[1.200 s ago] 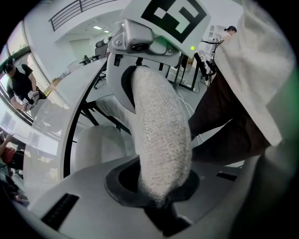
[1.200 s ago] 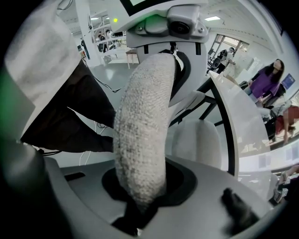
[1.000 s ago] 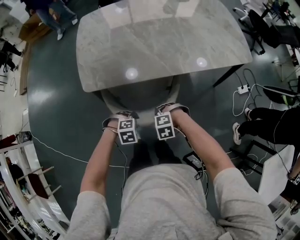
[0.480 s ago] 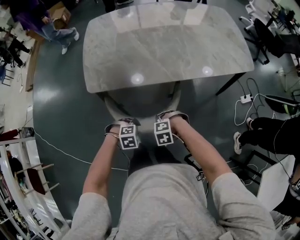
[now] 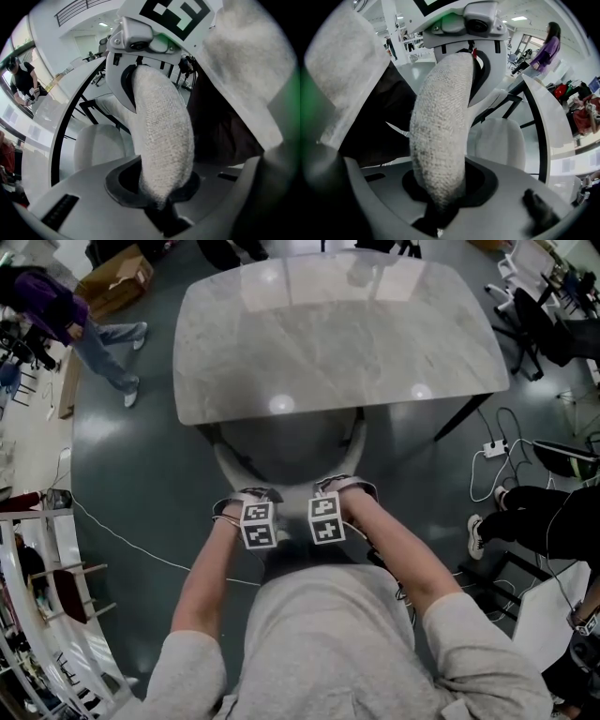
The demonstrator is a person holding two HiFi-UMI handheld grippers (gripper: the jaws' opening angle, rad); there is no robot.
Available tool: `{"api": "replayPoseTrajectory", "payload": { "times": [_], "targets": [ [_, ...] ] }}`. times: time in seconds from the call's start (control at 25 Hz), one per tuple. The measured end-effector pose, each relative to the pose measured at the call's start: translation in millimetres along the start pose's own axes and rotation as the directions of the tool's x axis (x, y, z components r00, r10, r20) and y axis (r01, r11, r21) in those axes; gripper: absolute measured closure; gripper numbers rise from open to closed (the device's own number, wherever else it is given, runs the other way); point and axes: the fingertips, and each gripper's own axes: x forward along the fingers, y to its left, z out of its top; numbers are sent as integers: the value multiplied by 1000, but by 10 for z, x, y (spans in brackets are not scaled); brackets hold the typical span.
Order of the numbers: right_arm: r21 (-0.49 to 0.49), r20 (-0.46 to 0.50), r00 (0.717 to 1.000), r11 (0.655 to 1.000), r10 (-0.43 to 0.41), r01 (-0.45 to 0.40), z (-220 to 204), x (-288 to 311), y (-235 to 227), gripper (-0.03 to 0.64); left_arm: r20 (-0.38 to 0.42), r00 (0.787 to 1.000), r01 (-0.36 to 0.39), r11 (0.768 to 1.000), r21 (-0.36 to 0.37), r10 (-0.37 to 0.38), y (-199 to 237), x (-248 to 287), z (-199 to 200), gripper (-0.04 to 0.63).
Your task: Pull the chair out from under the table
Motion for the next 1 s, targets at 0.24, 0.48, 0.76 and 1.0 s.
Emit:
{"api": "replayPoseTrajectory", "payload": {
  "times": [0.24,0.48,0.76,1.0],
  "targets": [
    [12,-4,1000,1000,18,-18,6,-5,45,538,0,1000,15,1000,2,-15,-35,-8,-3,515],
    [18,1,1000,1000,10,-10,61,-7,115,538,0,1000,15,1000,17,-15,-119,6,-12,515],
    [43,-9,1000,999,24,-24,103,-16,301,537,2,1000,30,999,30,-30,-285,-33,-5,515],
    [57,-5,1000,998,23,-23,98,-4,472,537,-3,1000,31,999,39,-31,-433,4,59,514]
  ]
}}
